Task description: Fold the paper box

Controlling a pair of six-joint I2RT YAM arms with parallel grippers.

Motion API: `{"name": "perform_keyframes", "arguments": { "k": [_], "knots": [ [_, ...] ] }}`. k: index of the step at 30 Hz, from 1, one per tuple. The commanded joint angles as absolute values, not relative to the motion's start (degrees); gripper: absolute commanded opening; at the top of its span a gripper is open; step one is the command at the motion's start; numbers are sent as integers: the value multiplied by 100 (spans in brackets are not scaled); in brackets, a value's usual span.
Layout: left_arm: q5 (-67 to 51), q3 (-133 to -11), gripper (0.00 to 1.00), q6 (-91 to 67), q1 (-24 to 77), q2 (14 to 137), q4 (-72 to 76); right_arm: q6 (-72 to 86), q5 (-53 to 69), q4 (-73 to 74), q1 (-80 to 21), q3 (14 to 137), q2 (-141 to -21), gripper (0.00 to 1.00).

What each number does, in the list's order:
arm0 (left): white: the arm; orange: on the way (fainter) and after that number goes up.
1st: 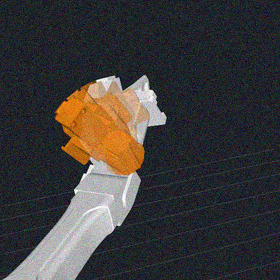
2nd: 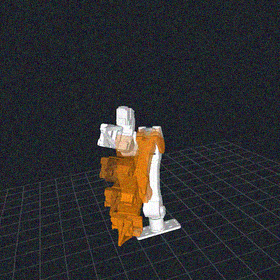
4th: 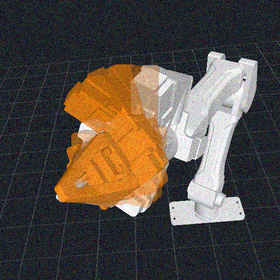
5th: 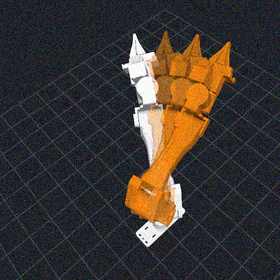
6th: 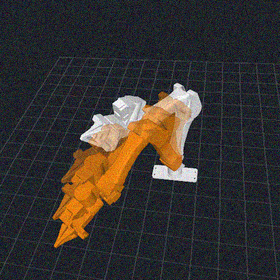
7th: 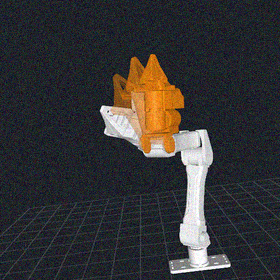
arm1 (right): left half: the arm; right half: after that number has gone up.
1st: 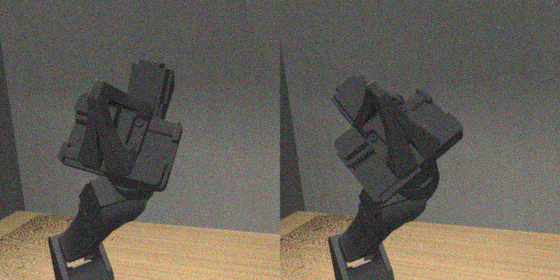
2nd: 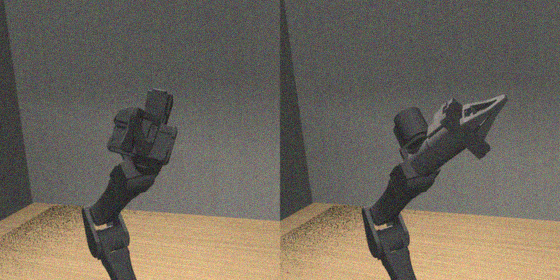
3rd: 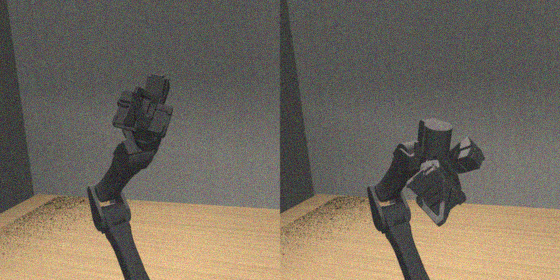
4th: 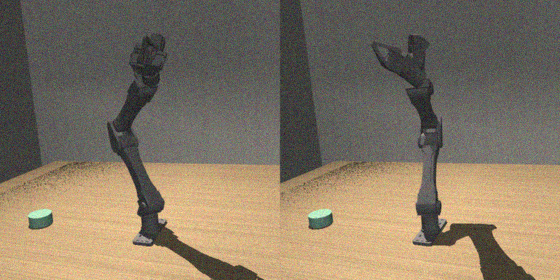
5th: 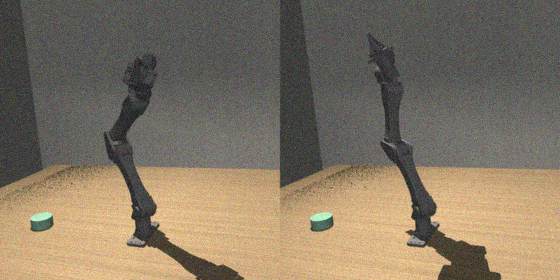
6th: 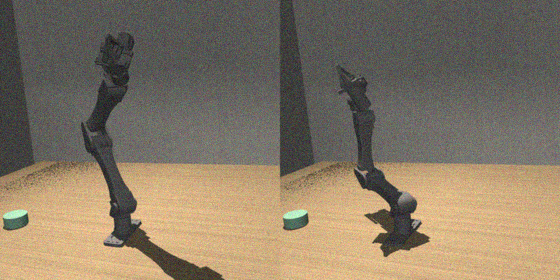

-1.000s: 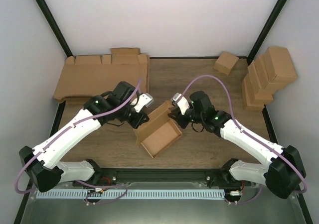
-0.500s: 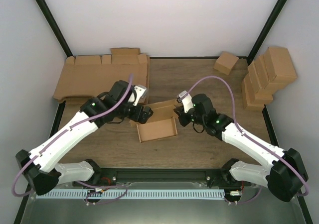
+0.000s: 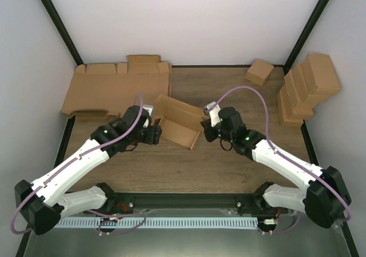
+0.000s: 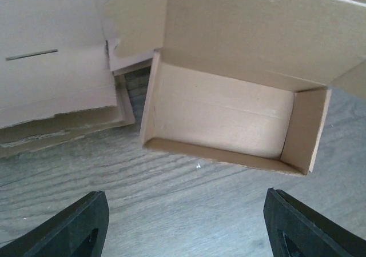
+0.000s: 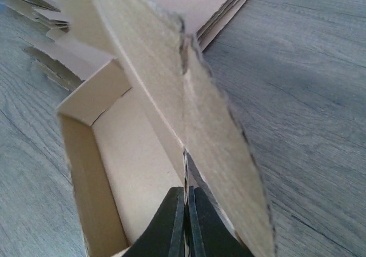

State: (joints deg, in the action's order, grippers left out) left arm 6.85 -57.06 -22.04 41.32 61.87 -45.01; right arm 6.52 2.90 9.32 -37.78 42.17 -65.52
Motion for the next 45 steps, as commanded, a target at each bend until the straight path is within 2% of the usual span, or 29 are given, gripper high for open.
{"name": "perform_keyframes", "arguments": {
  "k": [1, 4, 5, 10, 16, 20, 23, 28, 32, 34, 38, 40, 42, 45],
  "knots": [
    [1215, -5670, 82, -2299, 4019, 6128, -4123, 606, 407, 734, -3762, 4372, -6626, 1],
    [1338, -5630, 98, -2187, 3842, 6137, -3977, 523, 469, 779, -3766, 4369, -6619, 1],
    [1243, -5594, 100, -2065, 3726, 6116, -3862, 493, 498, 790, -3763, 4364, -6604, 1],
    [88, -5474, 100, -1371, 3015, 6189, -3169, 341, 713, 946, -3762, 4397, -6530, 1],
    [-808, -5147, 100, -771, 2900, 6159, -2039, 238, 924, 1308, -3762, 4495, -6272, 1],
    [-1023, -5042, 93, -764, 2900, 6219, -1884, 106, 1077, 1509, -3762, 4556, -6083, 1],
    [-1160, -4954, 83, -851, 2898, 6282, -1923, 49, 1175, 1548, -3762, 4570, -6019, 1],
    [-845, -4821, 74, -906, 2896, 6316, -2004, 15, 1440, 1519, -3762, 4568, -6011, 1],
    [-734, -4971, 52, -883, 2900, 6406, -2206, 0, 1469, 1542, -3763, 4555, -5985, 1],
    [-602, -5051, 51, -902, 2905, 6469, -2353, -8, 1435, 1543, -3761, 4550, -5975, 1],
    [-141, -5083, 72, -958, 2900, 6394, -2629, -28, 1428, 1551, -3762, 4566, -5972, 1],
    [-61, -5021, 74, -935, 2896, 6260, -2623, -35, 1437, 1559, -3762, 4584, -5975, 1],
    [-68, -4971, 68, -944, 2892, 6203, -2585, -36, 1439, 1556, -3763, 4591, -5976, 1],
    [-125, -5005, 51, -987, 2883, 6311, -2637, -39, 1434, 1566, -3762, 4601, -5967, 1]
  ]
}}
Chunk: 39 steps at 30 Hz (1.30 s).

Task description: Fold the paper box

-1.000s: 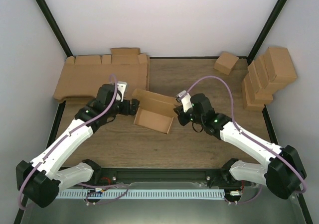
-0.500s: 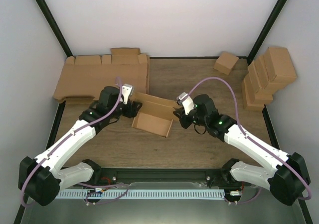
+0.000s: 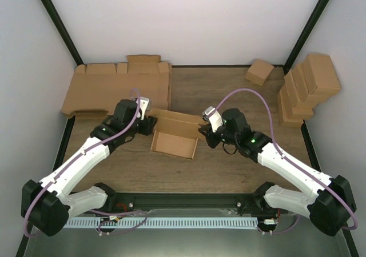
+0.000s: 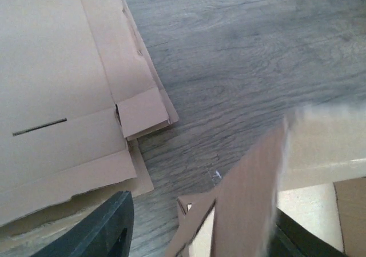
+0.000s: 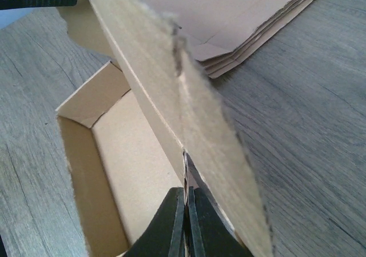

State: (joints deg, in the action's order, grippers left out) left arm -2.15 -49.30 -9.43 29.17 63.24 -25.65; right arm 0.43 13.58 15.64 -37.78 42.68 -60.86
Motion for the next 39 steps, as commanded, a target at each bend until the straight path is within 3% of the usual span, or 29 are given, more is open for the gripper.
{"name": "perform_keyframes", "arguments": {
  "k": [1, 4, 11, 24, 28, 39],
  "knots": [
    [-147, -5027, 45, -992, 2883, 6358, -2669, -36, 1434, 1571, -3762, 4605, -5972, 1],
    [-309, -5073, 26, -1020, 2886, 6447, -2732, -23, 1391, 1577, -3762, 4619, -5989, 1],
    [-1004, -5091, 4, -1430, 2889, 6610, -2638, 325, 1110, 1261, -3762, 4582, -6185, 1],
    [-397, -4570, 4, -3019, 3236, 7103, -1051, 2503, -506, 365, -3809, 4804, -7537, 1],
    [-112, -4446, 4, -3129, 3348, 7234, -802, 2801, -1308, 30, -3999, 4745, -7743, 1],
    [-44, -3754, 4, -3498, 3362, 7258, -115, 3010, -2104, -628, -4472, 4246, -8169, 1]
  ]
}}
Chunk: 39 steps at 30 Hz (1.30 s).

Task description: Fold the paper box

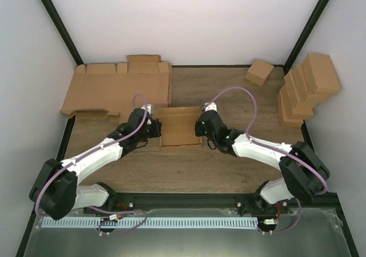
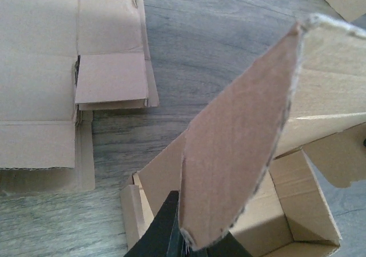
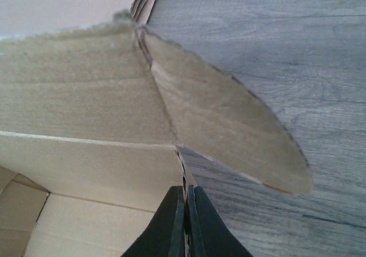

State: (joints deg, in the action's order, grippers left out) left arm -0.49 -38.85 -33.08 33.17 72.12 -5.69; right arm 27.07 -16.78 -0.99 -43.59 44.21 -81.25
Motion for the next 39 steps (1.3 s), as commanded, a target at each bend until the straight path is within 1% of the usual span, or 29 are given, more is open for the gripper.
{"name": "perform_keyframes", "arguments": {
  "k": [1, 13, 18, 19, 20, 21, 24, 25, 27, 28, 31, 33, 35, 38, 39],
  "knots": [
    [-44, -3735, 4, -3486, 3366, 7257, -123, 3014, -2119, -701, -4478, 4172, -8178, 1],
    [-117, -3577, 4, -3483, 3370, 7377, -46, 2889, -2259, -975, -4500, 4074, -8561, 1],
    [-114, -3679, 4, -3410, 3374, 7265, -256, 2659, -2313, -1020, -4500, 4083, -8482, 1],
    [-125, -3727, 8, -3373, 3379, 7235, -359, 2578, -2301, -1046, -4500, 4060, -8452, 1],
    [-130, -3778, 17, -3348, 3376, 7207, -470, 2498, -2277, -1091, -4500, 4036, -8428, 1],
    [-125, -3833, 34, -3327, 3368, 7165, -658, 2395, -2244, -1157, -4503, 4000, -8409, 1],
    [-155, -3954, 72, -3276, 3363, 6945, -1108, 2108, -2125, -1358, -4500, 3851, -8362, 1],
    [-170, -3986, 82, -3259, 3367, 6838, -1266, 2049, -2105, -1402, -4500, 3811, -8347, 1],
    [-193, -4041, 93, -3199, 3367, 6564, -1581, 1964, -2065, -1444, -4500, 3768, -8341, 1],
    [-158, -4119, 96, -3156, 3365, 6444, -1769, 1922, -2022, -1465, -4500, 3744, -8349, 1],
    [-65, -4454, 100, -2959, 3371, 6133, -2364, 1768, -1888, -1529, -4496, 3718, -8358, 1],
    [-132, -4750, 100, -2642, 3358, 6044, -2639, 1595, -1784, -1583, -4504, 3689, -8338, 1],
    [-359, -5086, 100, -1993, 3352, 6105, -2840, 1388, -1630, -1665, -4500, 3657, -8304, 1],
    [-915, -5654, 98, -999, 3349, 6515, -3183, 1139, -1507, -1733, -4500, 3590, -8228, 1],
    [-1056, -5898, 95, -729, 3349, 6743, -3360, 1052, -1467, -1765, -4500, 3557, -8200, 1]
  ]
}}
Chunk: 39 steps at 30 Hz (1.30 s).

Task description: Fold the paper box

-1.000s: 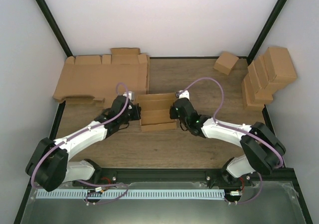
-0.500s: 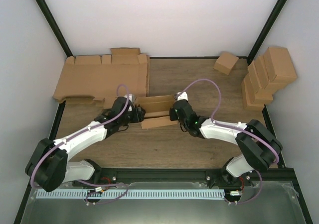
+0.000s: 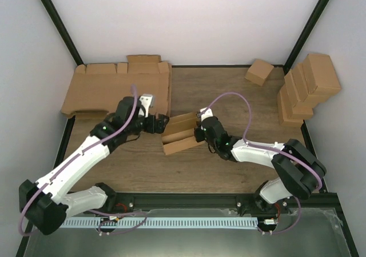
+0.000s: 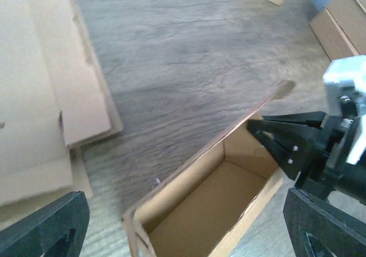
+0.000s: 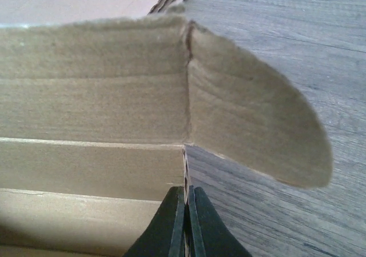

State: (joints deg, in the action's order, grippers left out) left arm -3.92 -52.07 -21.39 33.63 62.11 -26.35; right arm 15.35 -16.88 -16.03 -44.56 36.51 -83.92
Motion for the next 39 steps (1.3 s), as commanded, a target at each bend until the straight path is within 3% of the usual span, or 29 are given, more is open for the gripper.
{"name": "perform_keyframes", "arguments": {
  "k": [1, 8, 16, 20, 22, 26, 32, 39],
  "knots": [
    [-1246, -6140, 91, -514, 3349, 6968, -3514, 996, -1442, -1792, -4500, 3542, -8186, 1],
    [-2195, -6744, 65, 159, 3364, 8183, -3568, 942, -1303, -1789, -4500, 3515, -8182, 1],
    [-2361, -6594, 42, 233, 3386, 8422, -3392, 865, -1141, -1816, -4503, 3541, -8211, 1],
    [-2356, -6498, 19, 290, 3397, 8486, -3422, 818, -1124, -1831, -4501, 3555, -8201, 1],
    [-2402, -6425, 13, 351, 3429, 8519, -3430, 806, -1147, -1789, -4505, 3572, -8171, 2],
    [-2380, -6247, 7, 365, 3509, 8609, -3424, 785, -1138, -1620, -4502, 3604, -7997, 9],
    [-2249, -6027, 7, 181, 3626, 8662, -3300, 753, -920, -1252, -4489, 3573, -7527, 19],
    [-2154, -6017, 7, 64, 3704, 8665, -3227, 945, -839, -235, -4491, 3721, -6810, 52]
  ]
}}
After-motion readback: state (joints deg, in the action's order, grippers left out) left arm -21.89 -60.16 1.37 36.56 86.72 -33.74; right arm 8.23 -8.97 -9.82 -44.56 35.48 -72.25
